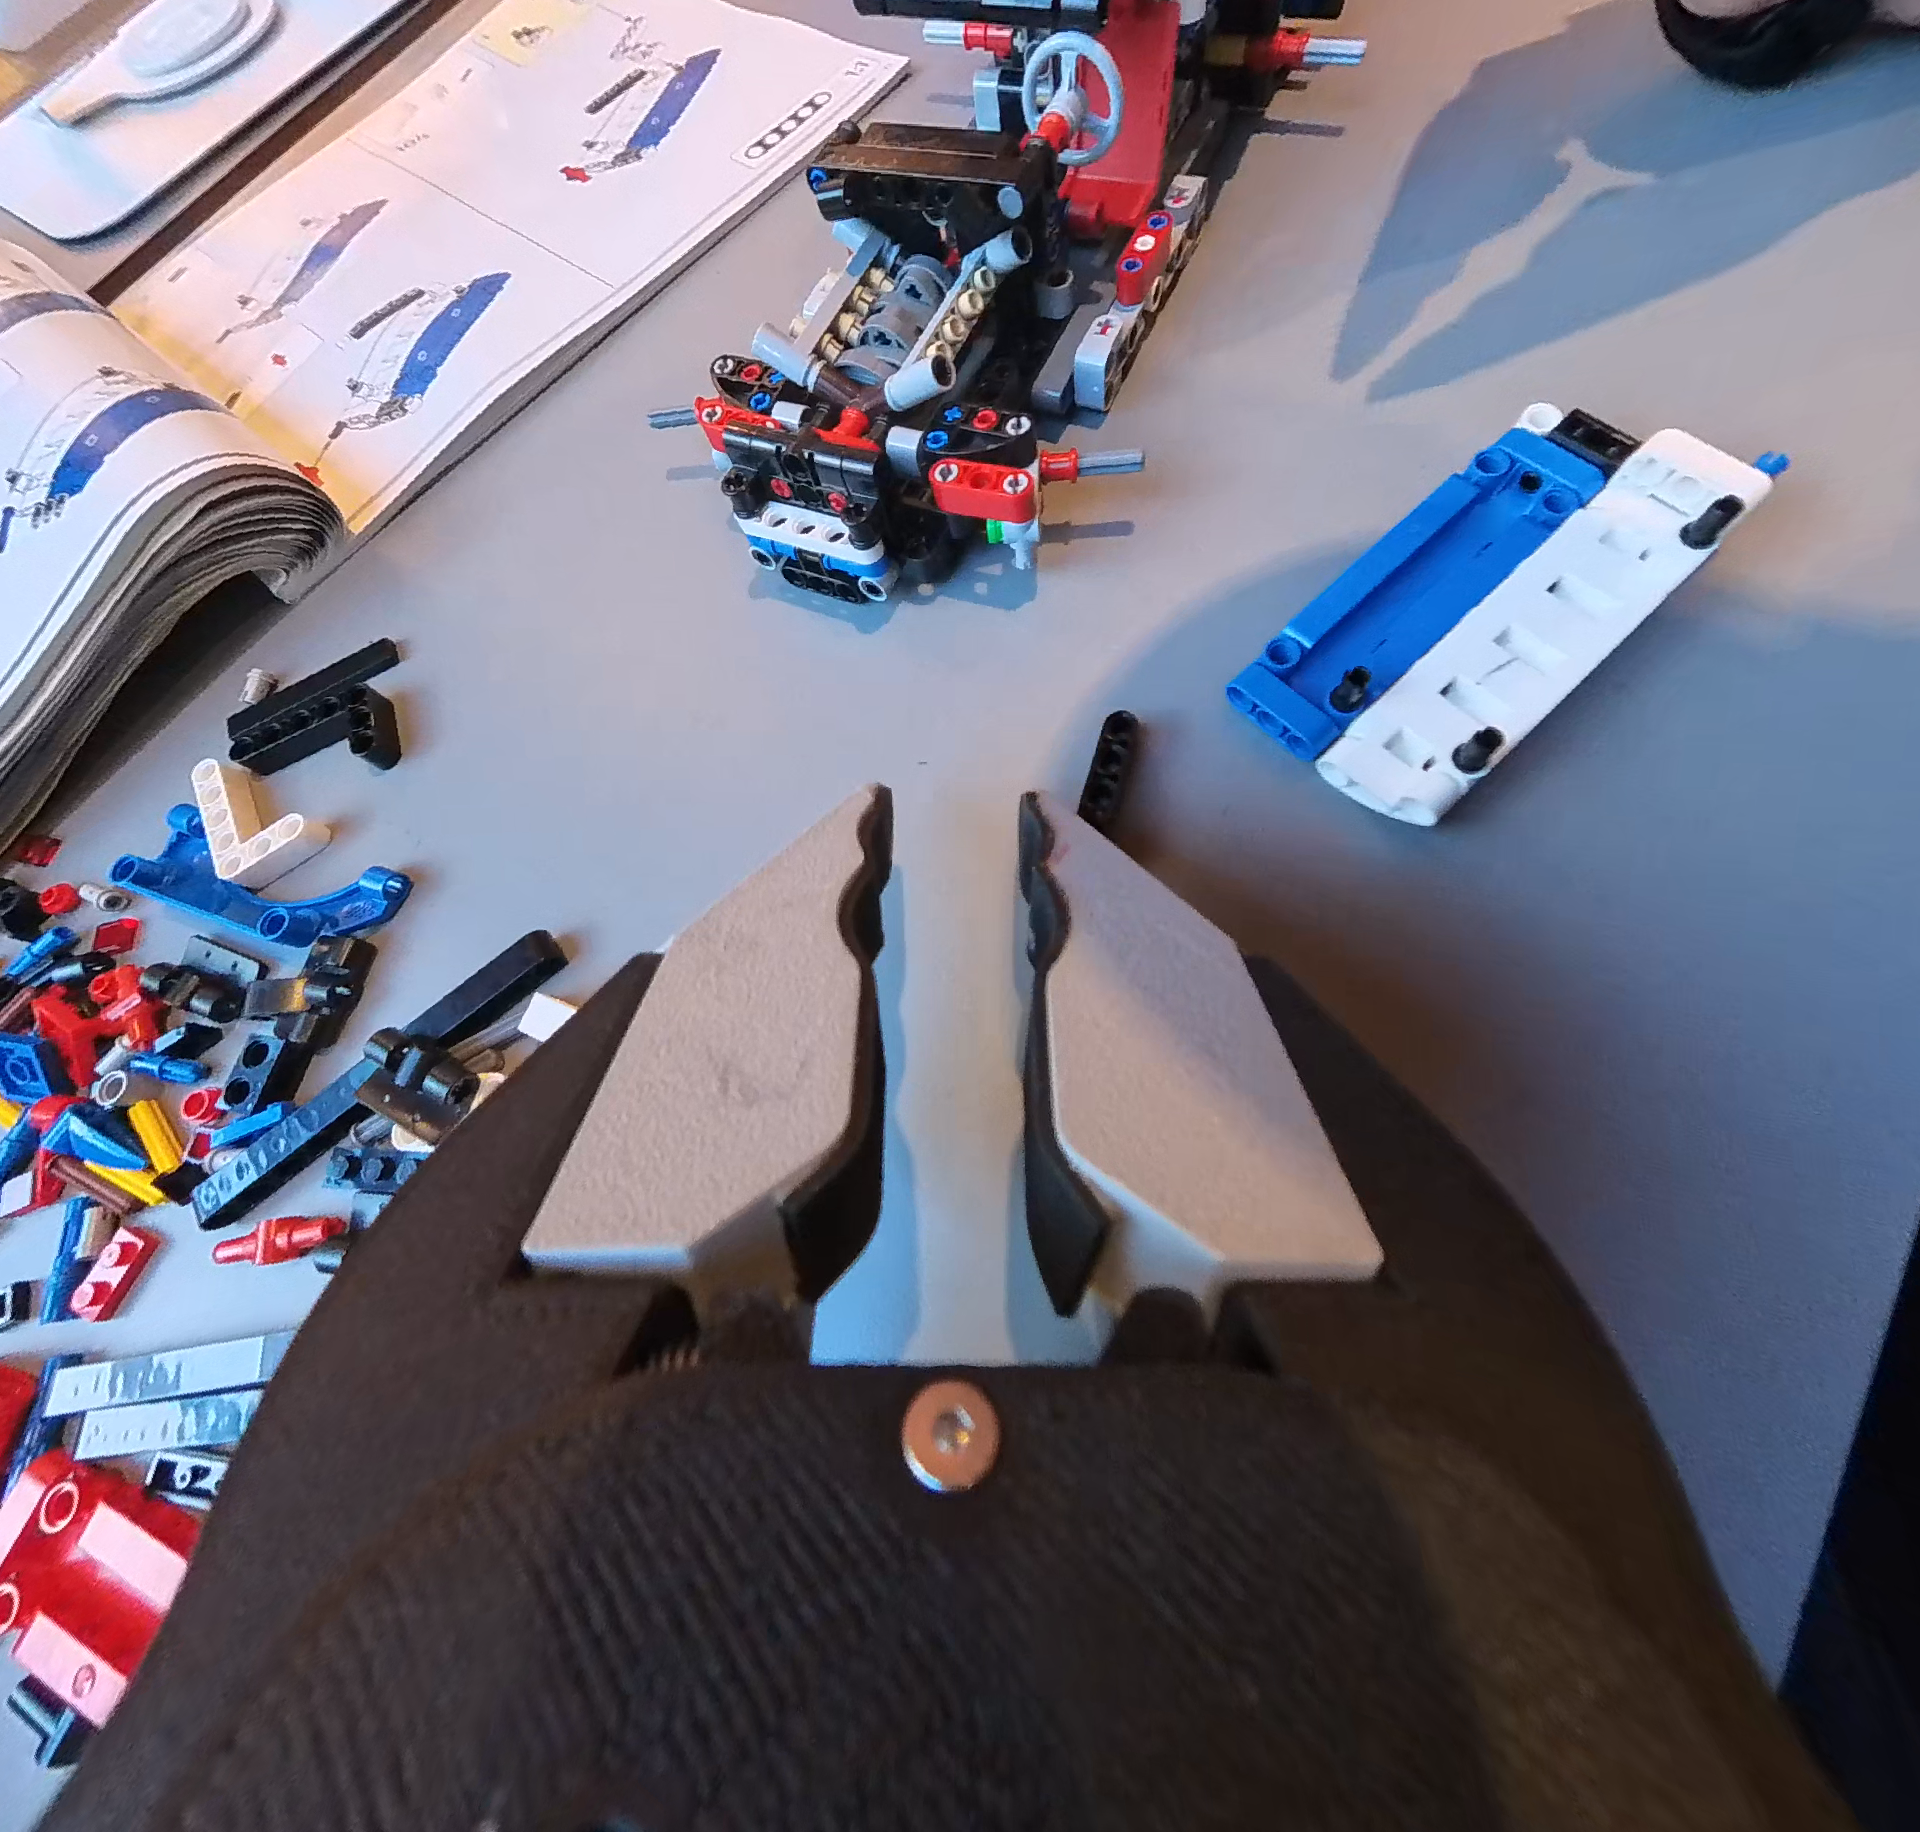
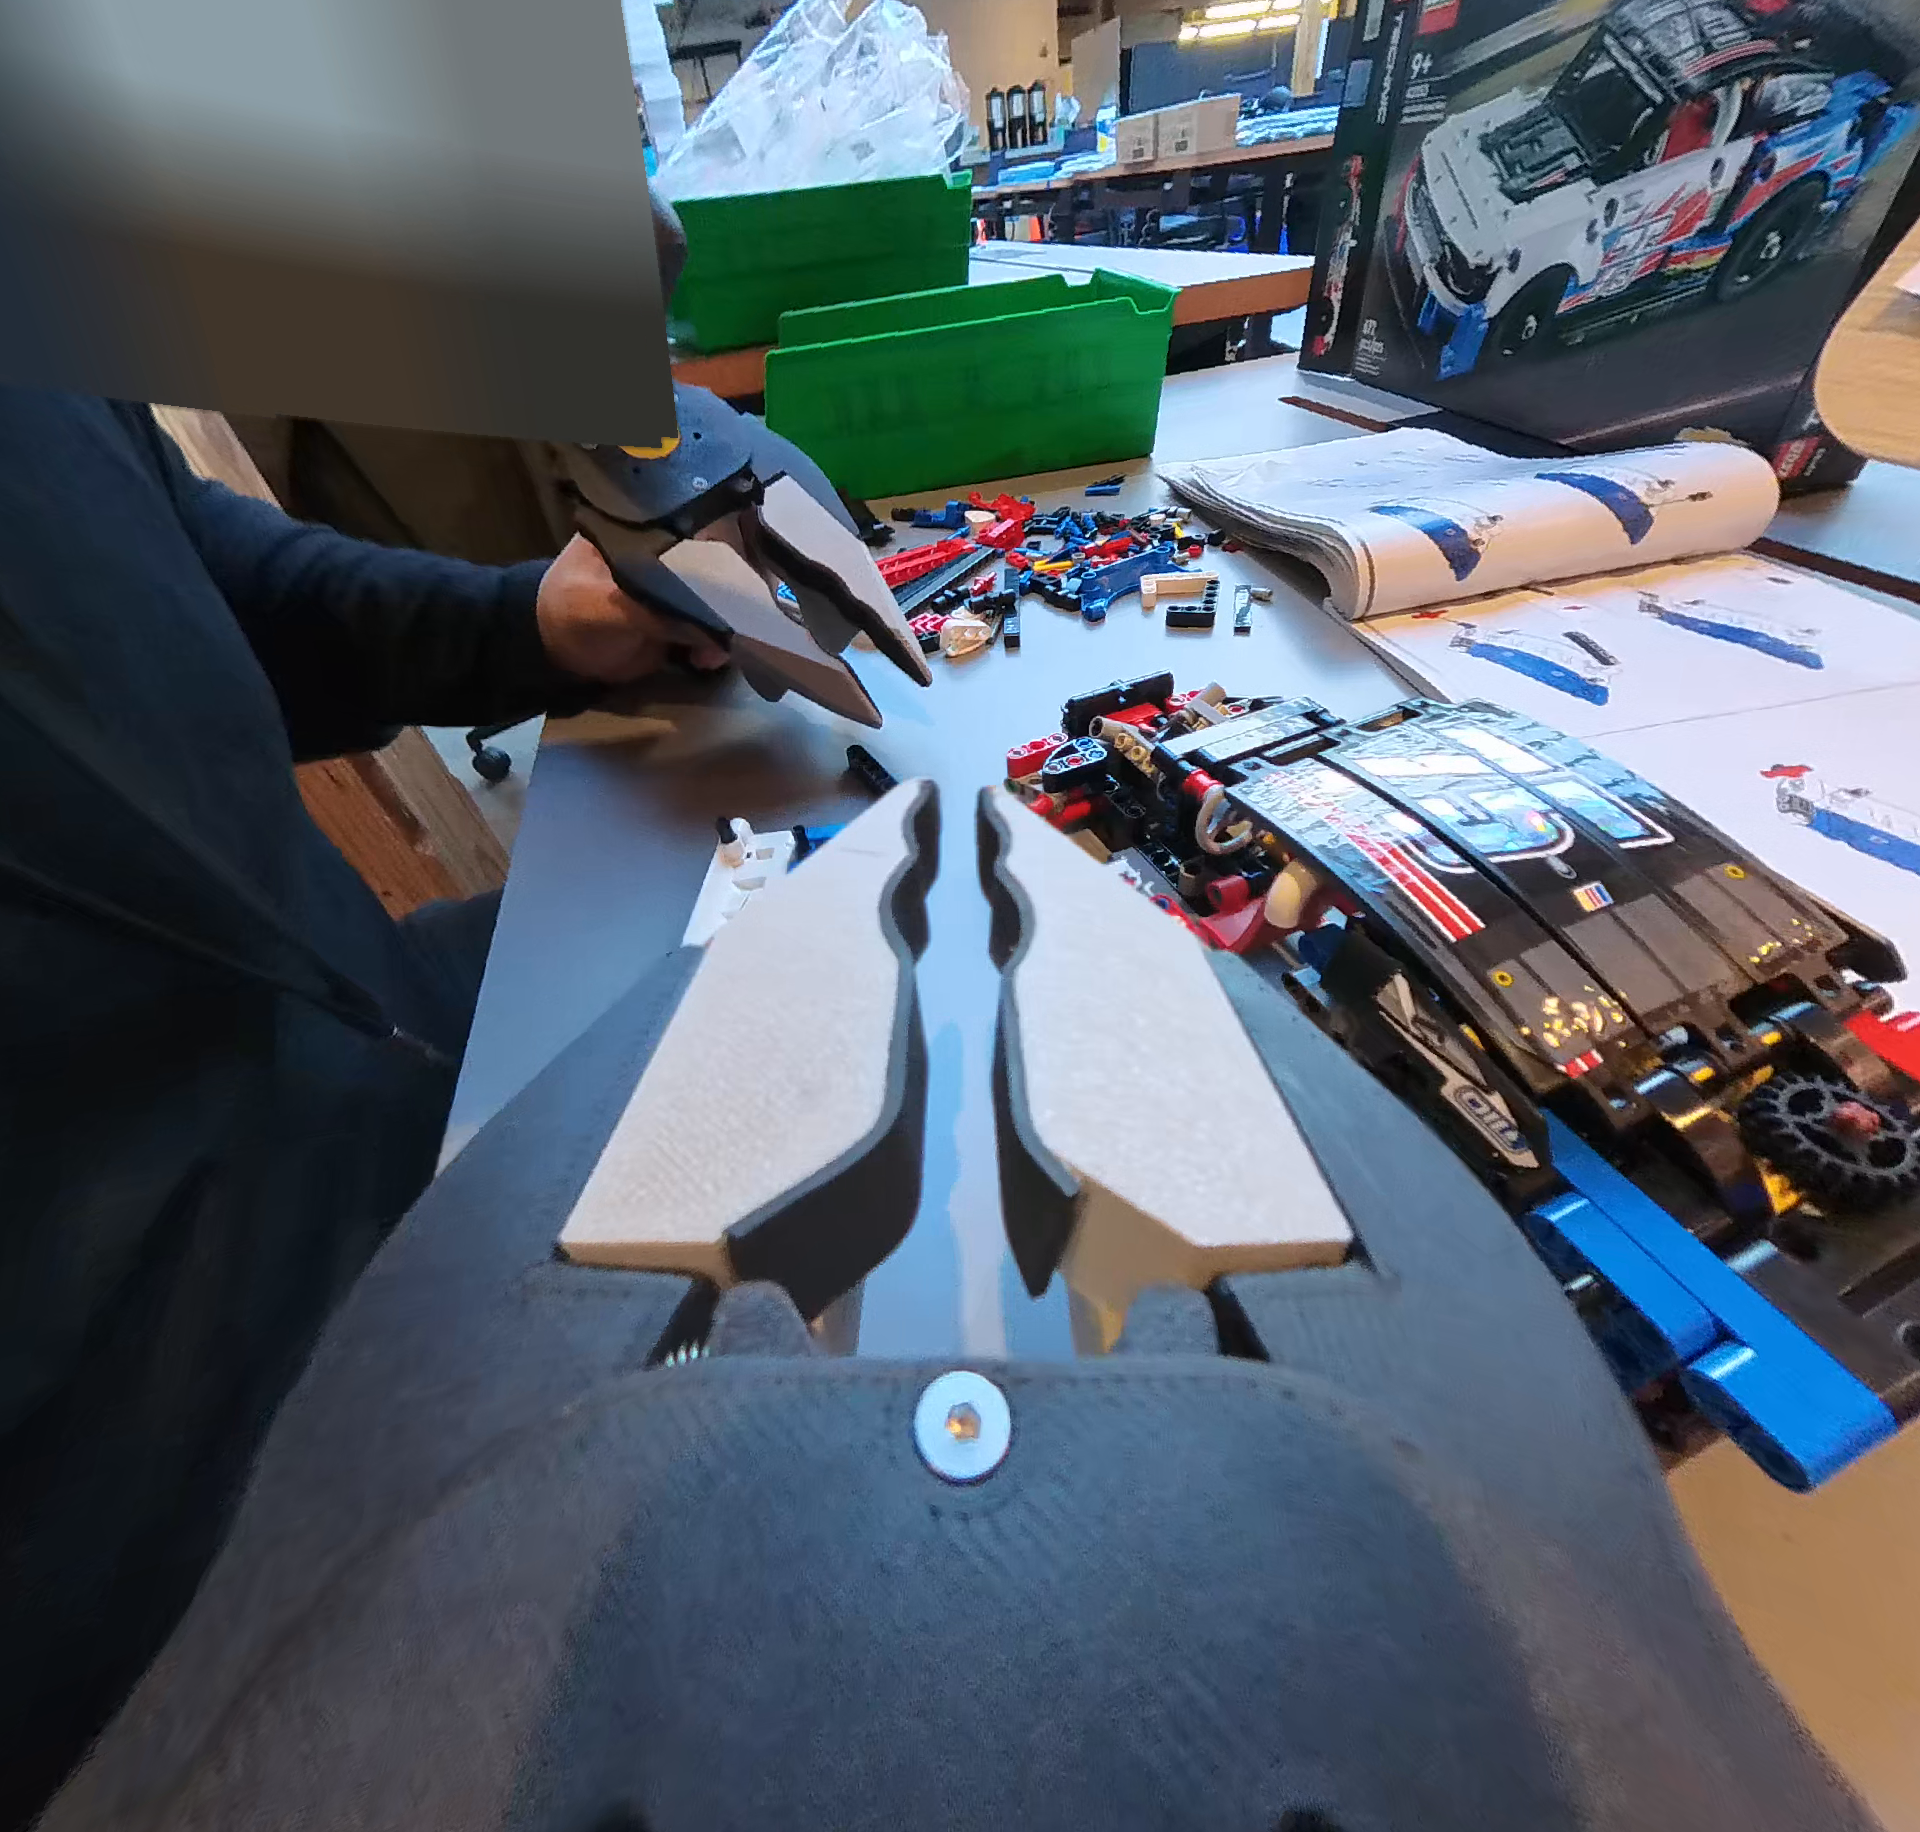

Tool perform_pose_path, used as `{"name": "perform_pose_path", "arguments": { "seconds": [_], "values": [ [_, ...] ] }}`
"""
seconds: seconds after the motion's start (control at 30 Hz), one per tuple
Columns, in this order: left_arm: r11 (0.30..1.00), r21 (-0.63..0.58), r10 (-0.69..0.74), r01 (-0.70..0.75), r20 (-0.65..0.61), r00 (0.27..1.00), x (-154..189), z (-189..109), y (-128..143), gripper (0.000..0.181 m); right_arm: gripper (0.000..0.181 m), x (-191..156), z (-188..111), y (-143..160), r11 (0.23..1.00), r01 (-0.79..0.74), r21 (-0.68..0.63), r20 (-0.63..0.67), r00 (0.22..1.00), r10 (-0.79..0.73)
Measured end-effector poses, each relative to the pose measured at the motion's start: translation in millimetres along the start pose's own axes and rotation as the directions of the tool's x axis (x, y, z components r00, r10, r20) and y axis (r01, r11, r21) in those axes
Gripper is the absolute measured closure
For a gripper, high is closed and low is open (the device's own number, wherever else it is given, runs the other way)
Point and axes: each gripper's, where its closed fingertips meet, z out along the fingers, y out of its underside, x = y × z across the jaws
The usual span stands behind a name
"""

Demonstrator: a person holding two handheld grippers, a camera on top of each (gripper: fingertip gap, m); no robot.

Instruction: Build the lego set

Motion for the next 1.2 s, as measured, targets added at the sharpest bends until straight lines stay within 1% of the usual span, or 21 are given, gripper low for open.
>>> {"name": "perform_pose_path", "arguments": {
  "seconds": [0.07,0.27,0.4,0.53,0.73,0.83,0.9,1.0,1.1,1.2],
  "values": [
    [1.0,0.0,-0.003,0.003,-0.003,1.0,-0.1,0.0,0.0,0.16,0.18,-0.1,0.2,0.5,1.0,-0.002,-0.004,0.003,1.0,0.002],
    [1.0,0.0,0.001,-0.001,-0.004,1.0,0.6,0.4,-0.3,0.16,0.181,3.3,-1.6,0.9,1.0,0.014,-0.012,-0.027,1.0,-0.014],
    [1.0,0.004,0.001,-0.001,-0.004,1.0,0.4,0.0,-0.8,0.16,0.181,7.5,-7.2,-4.9,0.999,0.047,0.013,-0.072,0.996,-0.046],
    [1.0,0.006,0.005,-0.005,-0.001,1.0,0.6,-0.2,-1.1,0.16,0.181,9.5,-8.5,-4.6,0.999,0.038,0.013,-0.078,0.996,-0.037],
    [0.999,0.03,0.02,-0.021,0.034,0.999,-1.5,-3.5,-3.7,0.158,0.181,10.3,-7.9,-1.9,0.999,0.039,-0.003,-0.083,0.996,-0.039],
    [0.996,0.086,-0.022,0.015,0.081,0.997,-9.8,-12.8,-8.3,0.158,0.181,11.5,-8.0,-0.2,1.0,0.03,-0.008,-0.088,0.996,-0.031],
    [0.993,0.099,-0.065,0.058,0.061,0.996,-7.9,-19.5,-6.1,0.154,0.181,12.7,-8.8,-0.4,1.0,0.03,-0.005,-0.098,0.995,-0.03],
    [0.992,0.069,-0.106,0.101,0.067,0.992,-3.3,-33.6,8.4,0.151,0.181,15.3,-10.8,1.5,1.0,0.023,-0.008,-0.115,0.993,-0.024],
    [0.992,0.057,-0.116,0.109,0.129,0.985,-3.7,-55.9,24.6,0.152,0.181,16.6,-13.4,-1.5,1.0,0.021,0.013,-0.124,0.992,-0.02],
    [0.99,0.038,-0.143,0.138,0.206,0.968,-13.7,-79.0,41.3,0.153,0.181,17.5,-12.5,-1.2,1.0,0.015,0.011,-0.125,0.992,-0.013]
  ]
}}
